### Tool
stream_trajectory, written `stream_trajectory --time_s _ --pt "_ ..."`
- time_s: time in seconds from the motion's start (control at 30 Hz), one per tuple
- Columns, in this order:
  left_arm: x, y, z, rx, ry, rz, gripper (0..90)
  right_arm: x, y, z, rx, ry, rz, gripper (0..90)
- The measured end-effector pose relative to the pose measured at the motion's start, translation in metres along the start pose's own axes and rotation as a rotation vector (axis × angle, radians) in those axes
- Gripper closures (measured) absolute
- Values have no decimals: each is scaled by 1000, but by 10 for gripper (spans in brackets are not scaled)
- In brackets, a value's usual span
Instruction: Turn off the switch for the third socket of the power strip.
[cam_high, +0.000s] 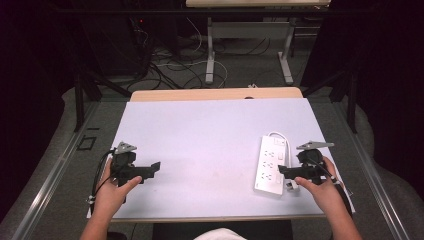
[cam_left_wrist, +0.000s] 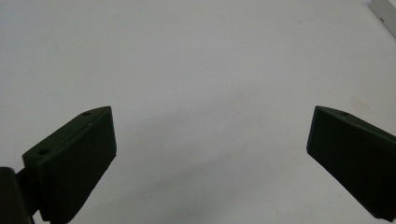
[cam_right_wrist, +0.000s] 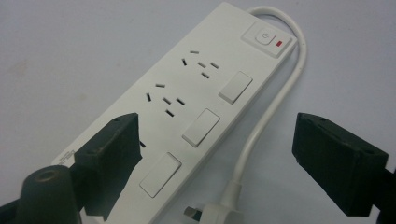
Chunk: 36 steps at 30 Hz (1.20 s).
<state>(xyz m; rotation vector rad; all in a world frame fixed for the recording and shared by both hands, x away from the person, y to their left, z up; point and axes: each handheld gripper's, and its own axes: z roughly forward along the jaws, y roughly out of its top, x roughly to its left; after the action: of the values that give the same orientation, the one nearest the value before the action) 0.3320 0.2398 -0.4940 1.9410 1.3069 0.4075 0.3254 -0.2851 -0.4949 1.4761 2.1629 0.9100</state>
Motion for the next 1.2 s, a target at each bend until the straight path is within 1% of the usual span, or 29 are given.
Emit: stream_trajectory --time_s 0.07,0.1,0.13,0.2,0.23,0.3,0.33,0.37,0.4,0.53,0.6,0.67,0.7,0.77,0.8,0.83,0.87,0.9,0.93,0.97,1.03,1.13,1.17,1.2 --pt "1 0 0 -4 3 -9 8 -3 0 0 -8 -6 -3 141" --pt "2 -1 0 -3 4 -8 8 -4 0 0 -17 -14 6 137" --pt "2 -1 1 -10 3 -21 8 -6 -1 -1 -24 -18 -1 131" --pt "4 -1 0 -1 4 -19 8 -9 -1 -1 -38 -31 8 112" --pt "5 -1 1 -15 6 -23 8 -11 -1 -1 -42 -34 13 100" --pt "7 -2 0 -17 8 -32 8 -15 -2 -2 -60 -45 21 75" --pt "8 -2 0 -25 4 -35 8 -20 -3 -2 -67 -58 31 68" --pt "9 -2 0 -27 6 -42 8 -20 -3 -2 -67 -58 31 68" --pt "10 -2 0 -27 5 -40 8 -21 -4 -2 -70 -64 39 66" --pt "14 -4 1 -37 23 -61 8 -29 -6 -2 -83 -80 51 35" --pt "17 -5 1 -36 33 -53 8 -32 -7 -2 -89 -95 56 25" --pt "20 -6 1 -35 41 -57 8 -36 -8 -2 -97 -103 59 13" --pt "21 -6 2 -44 43 -62 8 -38 -9 -2 -102 -101 54 7" --pt "24 -7 2 -42 48 -63 8 -40 -10 -2 -111 -110 63 2" --pt "24 -8 3 -51 53 -70 8 -42 -10 -1 -124 -119 57 0" --pt "26 -8 2 -47 52 -73 8 -44 -11 -1 -126 -128 56 0" --pt "26 -8 3 -54 58 -76 8 -46 -11 -1 -131 -131 60 0" --pt "27 -9 3 -53 60 -77 8 -47 -12 -1 -139 -136 55 0" --pt "29 -9 3 -48 60 -77 8 -48 -13 0 -149 -146 65 0" --pt "29 -10 4 -60 64 -85 8 -51 -14 0 -148 -144 68 0" --pt "31 -11 4 -59 65 -85 8 -55 -15 0 -149 -150 74 0" --pt "34 -13 6 -62 75 -93 8 -60 -18 2 -173 -167 88 0" --pt "34 -13 6 -66 75 -99 8 -63 -19 2 -173 -165 89 0" --pt "35 -14 7 -64 76 -97 8 -63 -20 2 -177 -165 103 0"
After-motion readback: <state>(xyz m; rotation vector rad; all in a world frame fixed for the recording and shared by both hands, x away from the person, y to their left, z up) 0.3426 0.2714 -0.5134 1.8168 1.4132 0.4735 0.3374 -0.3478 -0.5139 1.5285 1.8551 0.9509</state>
